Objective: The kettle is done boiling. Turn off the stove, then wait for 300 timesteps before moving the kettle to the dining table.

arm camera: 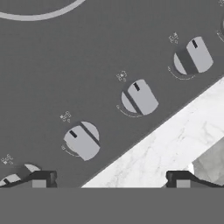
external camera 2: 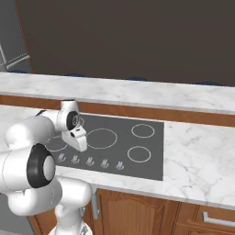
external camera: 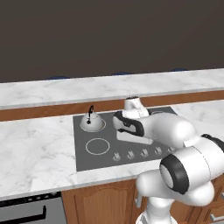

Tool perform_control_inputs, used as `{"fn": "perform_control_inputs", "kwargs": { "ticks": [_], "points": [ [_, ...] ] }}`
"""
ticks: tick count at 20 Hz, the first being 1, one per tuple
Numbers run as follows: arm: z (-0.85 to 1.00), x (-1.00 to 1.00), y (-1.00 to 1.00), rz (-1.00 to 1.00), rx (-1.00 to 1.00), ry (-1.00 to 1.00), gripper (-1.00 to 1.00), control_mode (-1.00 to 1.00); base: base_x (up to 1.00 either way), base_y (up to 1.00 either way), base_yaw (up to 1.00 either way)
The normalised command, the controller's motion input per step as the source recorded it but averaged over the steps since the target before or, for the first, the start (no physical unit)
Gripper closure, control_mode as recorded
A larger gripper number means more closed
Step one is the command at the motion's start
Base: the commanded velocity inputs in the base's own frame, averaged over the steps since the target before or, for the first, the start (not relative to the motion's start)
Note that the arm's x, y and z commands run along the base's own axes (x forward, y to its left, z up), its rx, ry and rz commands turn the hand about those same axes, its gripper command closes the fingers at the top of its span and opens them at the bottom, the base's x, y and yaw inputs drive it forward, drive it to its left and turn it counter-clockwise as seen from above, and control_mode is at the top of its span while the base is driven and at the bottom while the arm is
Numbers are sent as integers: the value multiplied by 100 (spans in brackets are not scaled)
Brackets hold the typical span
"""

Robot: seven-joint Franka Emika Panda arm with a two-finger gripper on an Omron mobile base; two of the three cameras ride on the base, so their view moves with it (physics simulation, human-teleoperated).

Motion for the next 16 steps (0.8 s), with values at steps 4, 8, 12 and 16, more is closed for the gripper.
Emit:
{"fn": "perform_control_inputs", "kwargs": {
  "ticks": [4,8,12,16],
  "points": [
    [44,0,0,0,0,0,-100,-100,0,0,0],
    [35,0,8,1,0,0,-100,-100,0,0,0],
    [30,0,25,0,0,0,-100,-100,0,0,0],
    [28,0,34,0,0,-2,-100,-100,0,0,0]
  ]
}}
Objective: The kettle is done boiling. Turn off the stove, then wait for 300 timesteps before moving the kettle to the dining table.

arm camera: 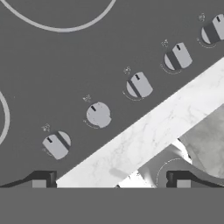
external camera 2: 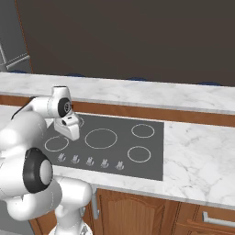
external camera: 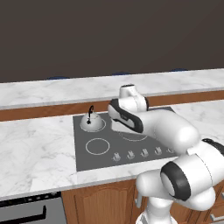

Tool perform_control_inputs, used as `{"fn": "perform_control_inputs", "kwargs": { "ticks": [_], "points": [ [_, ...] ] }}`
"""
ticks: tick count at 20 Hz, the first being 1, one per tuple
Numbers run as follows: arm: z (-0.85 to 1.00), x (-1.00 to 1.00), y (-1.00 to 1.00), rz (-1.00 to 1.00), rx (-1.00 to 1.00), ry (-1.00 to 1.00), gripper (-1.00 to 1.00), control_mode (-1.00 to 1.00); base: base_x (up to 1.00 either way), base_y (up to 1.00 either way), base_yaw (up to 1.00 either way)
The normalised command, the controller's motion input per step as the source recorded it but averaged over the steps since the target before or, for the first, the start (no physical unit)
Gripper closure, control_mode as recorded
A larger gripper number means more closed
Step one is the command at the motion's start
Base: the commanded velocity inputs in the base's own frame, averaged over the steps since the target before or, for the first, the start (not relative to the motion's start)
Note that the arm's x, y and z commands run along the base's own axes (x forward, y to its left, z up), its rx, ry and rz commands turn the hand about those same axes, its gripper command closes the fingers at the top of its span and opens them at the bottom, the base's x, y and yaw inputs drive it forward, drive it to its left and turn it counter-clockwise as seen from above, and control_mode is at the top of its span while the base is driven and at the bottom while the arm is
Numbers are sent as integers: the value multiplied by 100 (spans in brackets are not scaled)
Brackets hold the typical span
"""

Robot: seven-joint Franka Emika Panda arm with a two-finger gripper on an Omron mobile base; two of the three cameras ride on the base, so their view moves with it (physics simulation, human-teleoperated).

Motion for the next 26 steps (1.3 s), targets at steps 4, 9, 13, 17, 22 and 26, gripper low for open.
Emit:
{"fn": "perform_control_inputs", "kwargs": {
  "ticks": [4,9,13,17,22,26],
  "points": [
    [25,0,34,1,0,-8,-100,-100,0,0,0],
    [13,0,30,5,0,-15,-100,-100,0,0,0],
    [10,8,32,6,0,-14,-100,-100,0,0,0],
    [12,19,29,8,0,-13,-100,-100,0,0,0],
    [13,31,28,8,0,-14,-100,-100,0,0,0],
    [13,37,25,8,0,-10,-100,-100,0,0,0]
  ]
}}
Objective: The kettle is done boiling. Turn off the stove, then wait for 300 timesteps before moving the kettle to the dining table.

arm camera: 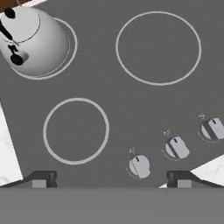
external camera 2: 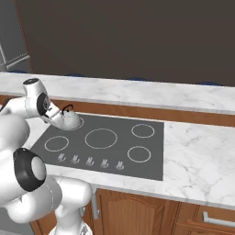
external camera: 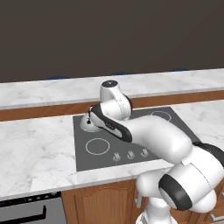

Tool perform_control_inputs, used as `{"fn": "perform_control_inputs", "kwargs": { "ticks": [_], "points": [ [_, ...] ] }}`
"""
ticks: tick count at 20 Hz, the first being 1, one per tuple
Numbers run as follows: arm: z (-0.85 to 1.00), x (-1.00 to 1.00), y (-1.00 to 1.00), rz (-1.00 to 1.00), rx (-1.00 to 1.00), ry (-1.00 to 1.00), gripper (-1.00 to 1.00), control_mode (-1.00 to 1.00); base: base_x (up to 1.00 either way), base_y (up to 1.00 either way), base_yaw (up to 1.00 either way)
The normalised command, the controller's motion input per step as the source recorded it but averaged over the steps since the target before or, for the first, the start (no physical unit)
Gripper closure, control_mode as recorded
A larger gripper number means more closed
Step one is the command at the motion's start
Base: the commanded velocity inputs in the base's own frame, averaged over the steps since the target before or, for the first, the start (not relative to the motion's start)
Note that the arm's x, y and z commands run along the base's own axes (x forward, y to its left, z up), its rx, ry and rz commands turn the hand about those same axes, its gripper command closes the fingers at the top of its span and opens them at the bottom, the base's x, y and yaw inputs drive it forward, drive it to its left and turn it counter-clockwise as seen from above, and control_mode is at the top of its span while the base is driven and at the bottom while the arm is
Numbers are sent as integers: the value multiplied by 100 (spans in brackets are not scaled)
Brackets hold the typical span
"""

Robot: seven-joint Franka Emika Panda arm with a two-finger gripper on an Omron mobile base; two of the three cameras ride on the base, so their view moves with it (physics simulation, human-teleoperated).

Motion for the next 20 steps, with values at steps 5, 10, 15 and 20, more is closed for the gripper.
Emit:
{"fn": "perform_control_inputs", "kwargs": {
  "ticks": [5,10,15,20],
  "points": [
    [14,45,23,11,0,-3,-100,-100,0,0,0],
    [4,46,21,11,0,-1,-100,-100,0,0,0],
    [0,45,26,9,0,0,-100,-100,0,0,0],
    [-5,47,23,5,-3,0,-100,-100,0,0,0]
  ]
}}
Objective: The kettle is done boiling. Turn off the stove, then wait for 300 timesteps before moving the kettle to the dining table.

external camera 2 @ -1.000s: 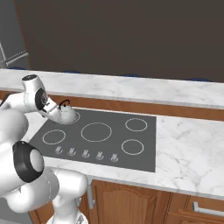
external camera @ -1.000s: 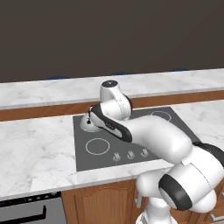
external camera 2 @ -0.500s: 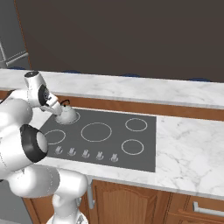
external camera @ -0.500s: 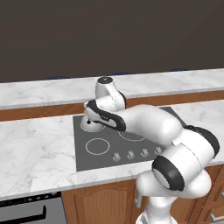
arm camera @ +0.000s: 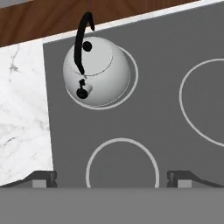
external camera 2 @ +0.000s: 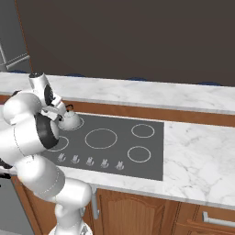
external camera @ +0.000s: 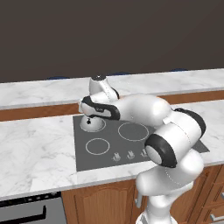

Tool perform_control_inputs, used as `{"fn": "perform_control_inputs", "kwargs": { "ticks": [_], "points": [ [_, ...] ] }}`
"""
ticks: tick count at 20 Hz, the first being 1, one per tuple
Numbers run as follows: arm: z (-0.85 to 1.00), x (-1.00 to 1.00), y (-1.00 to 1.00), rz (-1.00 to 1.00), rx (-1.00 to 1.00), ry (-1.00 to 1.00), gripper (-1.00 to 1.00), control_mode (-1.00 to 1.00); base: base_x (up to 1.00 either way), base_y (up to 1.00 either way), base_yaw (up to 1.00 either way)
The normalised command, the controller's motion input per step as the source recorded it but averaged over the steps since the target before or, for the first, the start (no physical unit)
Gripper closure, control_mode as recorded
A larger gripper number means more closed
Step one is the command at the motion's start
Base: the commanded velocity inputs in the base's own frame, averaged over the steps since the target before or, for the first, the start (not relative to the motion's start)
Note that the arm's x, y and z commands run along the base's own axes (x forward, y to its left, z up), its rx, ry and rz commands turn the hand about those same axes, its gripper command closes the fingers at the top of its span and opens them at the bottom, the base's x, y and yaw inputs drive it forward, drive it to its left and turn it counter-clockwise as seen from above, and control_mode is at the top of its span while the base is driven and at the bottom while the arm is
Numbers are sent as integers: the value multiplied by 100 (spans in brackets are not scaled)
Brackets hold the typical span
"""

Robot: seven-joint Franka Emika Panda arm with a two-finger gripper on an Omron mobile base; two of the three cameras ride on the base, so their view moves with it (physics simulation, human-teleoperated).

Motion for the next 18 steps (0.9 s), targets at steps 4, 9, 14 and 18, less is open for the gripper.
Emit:
{"fn": "perform_control_inputs", "kwargs": {
  "ticks": [4,9,14,18],
  "points": [
    [-15,49,18,2,-6,0,-100,-100,0,0,0],
    [-28,37,1,2,-2,-1,-100,-100,0,0,0],
    [-22,13,-2,6,0,0,-100,-100,0,0,0],
    [-19,20,0,4,0,0,-100,-100,0,0,0]
  ]
}}
